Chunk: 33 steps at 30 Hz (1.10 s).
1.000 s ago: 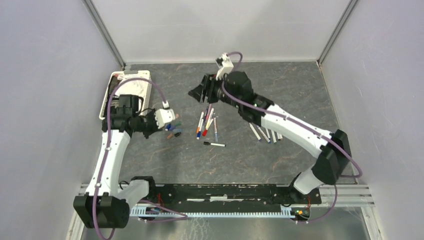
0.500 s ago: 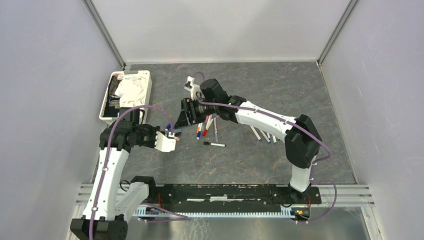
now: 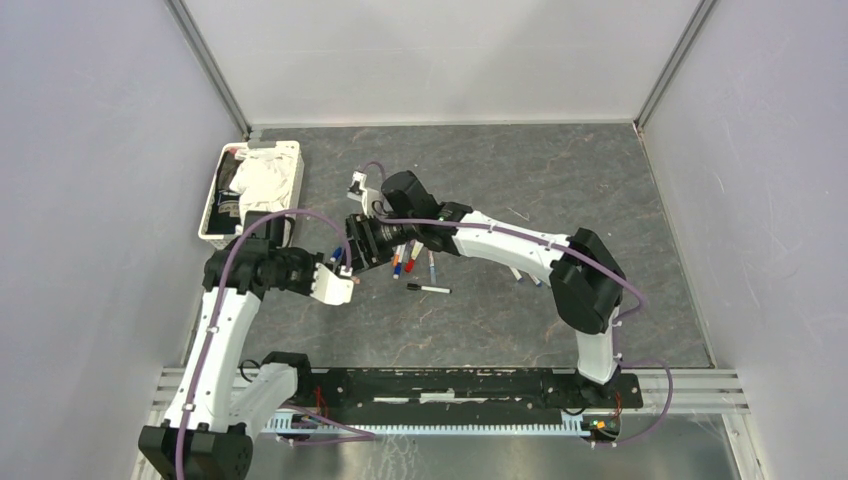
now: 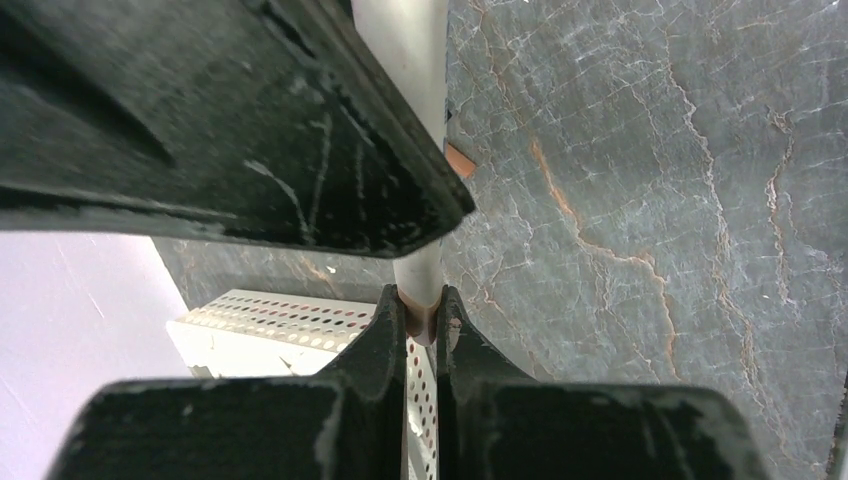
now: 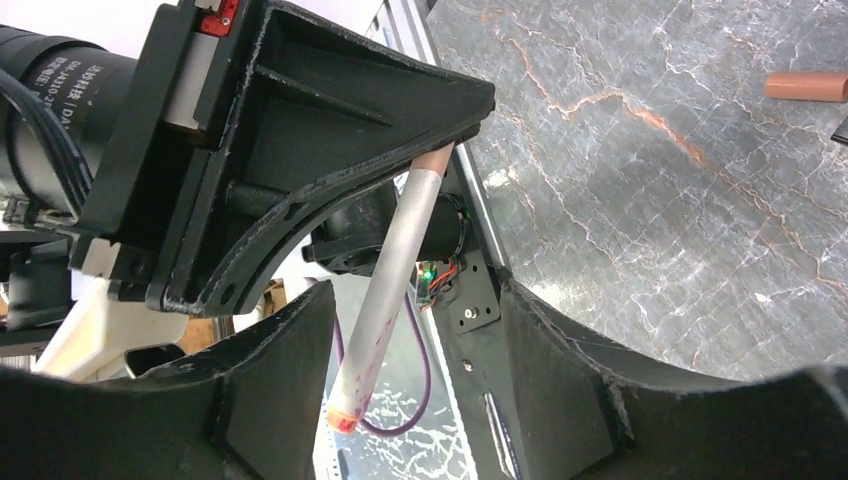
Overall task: Open the pen caps
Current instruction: Pick up the pen from the center of the board, then open the pen cap from the pen.
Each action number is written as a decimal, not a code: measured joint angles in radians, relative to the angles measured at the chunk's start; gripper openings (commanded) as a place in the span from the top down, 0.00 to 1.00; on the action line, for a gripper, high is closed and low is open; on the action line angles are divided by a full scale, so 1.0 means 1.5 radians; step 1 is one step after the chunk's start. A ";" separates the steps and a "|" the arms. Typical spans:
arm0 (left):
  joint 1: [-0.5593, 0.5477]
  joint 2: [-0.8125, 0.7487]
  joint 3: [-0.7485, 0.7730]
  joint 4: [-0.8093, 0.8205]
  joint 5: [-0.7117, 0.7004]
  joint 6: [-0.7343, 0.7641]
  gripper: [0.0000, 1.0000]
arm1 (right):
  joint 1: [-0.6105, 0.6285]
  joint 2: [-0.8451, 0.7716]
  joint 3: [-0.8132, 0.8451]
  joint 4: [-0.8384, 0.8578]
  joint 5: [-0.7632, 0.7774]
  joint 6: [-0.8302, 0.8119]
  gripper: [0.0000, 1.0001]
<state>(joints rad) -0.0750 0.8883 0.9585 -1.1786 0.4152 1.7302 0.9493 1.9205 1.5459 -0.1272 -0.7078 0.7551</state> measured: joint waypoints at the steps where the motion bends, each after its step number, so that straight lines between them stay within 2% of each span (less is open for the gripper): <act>1: -0.001 0.003 0.000 0.001 -0.001 0.000 0.98 | 0.002 0.006 0.005 -0.002 0.000 0.000 0.36; 7: -0.006 0.016 0.003 0.002 -0.005 0.000 0.98 | 0.009 0.028 0.025 -0.001 -0.008 0.001 0.46; 15: -0.021 0.023 0.003 0.002 -0.015 0.000 0.98 | 0.020 0.061 0.038 0.020 -0.040 0.018 0.65; 19: -0.030 0.026 0.004 0.001 -0.026 -0.001 0.97 | 0.020 0.071 0.040 0.019 -0.047 0.022 0.86; 20: -0.031 0.026 0.007 0.001 -0.030 -0.002 0.95 | 0.018 0.073 0.040 0.013 -0.044 0.021 0.90; 21: -0.032 0.026 0.009 0.001 -0.032 -0.005 0.85 | 0.014 0.076 0.040 0.008 -0.043 0.022 0.94; 23: -0.034 0.029 0.012 0.002 -0.032 -0.006 0.52 | 0.007 0.078 0.039 0.008 -0.053 0.019 0.98; 24: -0.035 0.035 0.018 0.000 -0.030 -0.011 0.40 | 0.004 0.077 0.035 0.011 -0.055 0.017 0.98; 25: -0.036 0.039 0.023 -0.003 -0.026 -0.014 0.34 | 0.001 0.076 0.030 0.018 -0.061 0.013 1.00; 29: -0.038 0.056 0.049 -0.028 0.008 -0.035 0.25 | -0.011 0.056 -0.028 0.052 -0.094 -0.006 1.00; 33: -0.038 0.058 0.059 -0.047 0.052 -0.049 0.26 | -0.034 0.029 -0.075 0.072 -0.124 -0.024 1.00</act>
<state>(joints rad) -0.1314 0.9756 1.0470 -1.2495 0.4938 1.6569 0.8989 1.9636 1.4342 -0.0196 -0.8940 0.7193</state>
